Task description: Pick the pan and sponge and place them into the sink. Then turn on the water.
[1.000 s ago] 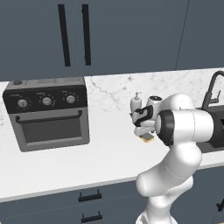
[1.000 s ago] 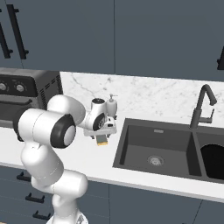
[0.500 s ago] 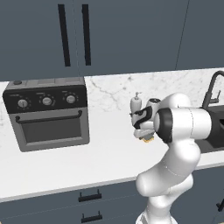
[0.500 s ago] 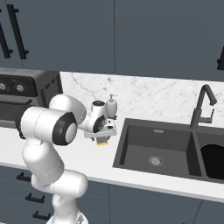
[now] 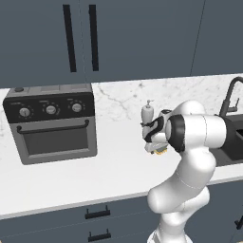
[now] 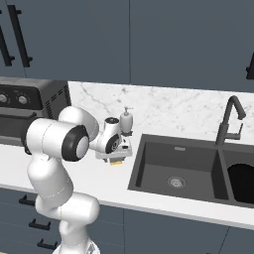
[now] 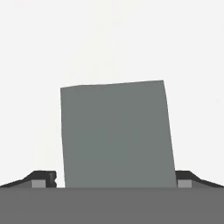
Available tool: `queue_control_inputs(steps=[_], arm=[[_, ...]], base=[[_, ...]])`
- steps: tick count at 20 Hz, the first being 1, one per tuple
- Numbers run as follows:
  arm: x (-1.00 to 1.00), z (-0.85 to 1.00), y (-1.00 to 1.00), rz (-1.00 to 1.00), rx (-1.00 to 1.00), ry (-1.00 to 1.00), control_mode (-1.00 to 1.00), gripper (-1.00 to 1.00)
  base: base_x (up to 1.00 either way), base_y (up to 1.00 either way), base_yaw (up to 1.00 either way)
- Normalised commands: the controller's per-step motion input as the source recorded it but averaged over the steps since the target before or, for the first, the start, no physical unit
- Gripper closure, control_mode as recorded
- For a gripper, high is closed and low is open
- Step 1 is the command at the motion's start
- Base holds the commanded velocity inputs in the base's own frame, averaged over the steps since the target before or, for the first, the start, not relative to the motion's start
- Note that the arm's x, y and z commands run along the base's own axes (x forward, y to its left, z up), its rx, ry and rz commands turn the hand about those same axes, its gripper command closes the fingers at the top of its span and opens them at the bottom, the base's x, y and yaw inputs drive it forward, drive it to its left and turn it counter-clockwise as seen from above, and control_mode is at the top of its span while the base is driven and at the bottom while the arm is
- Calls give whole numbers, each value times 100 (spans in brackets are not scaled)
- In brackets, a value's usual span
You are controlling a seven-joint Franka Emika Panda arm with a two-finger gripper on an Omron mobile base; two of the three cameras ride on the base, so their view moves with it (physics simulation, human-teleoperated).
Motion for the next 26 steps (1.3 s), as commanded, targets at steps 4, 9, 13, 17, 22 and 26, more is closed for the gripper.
queue_control_inputs(steps=[4,9,13,17,22,26], arm=[[0,-14,0,0,0,0,-100,100],[0,-1,0,0,0,0,-100,100],[-1,28,0,-3,0,2,-100,100],[-8,66,0,-6,0,2,-100,100],[-51,85,1,-5,0,1,-100,100],[-81,26,27,-8,0,3,-100,100]], base=[[0,0,0],[0,0,0],[0,0,0],[0,0,0],[0,0,0],[0,0,0]])
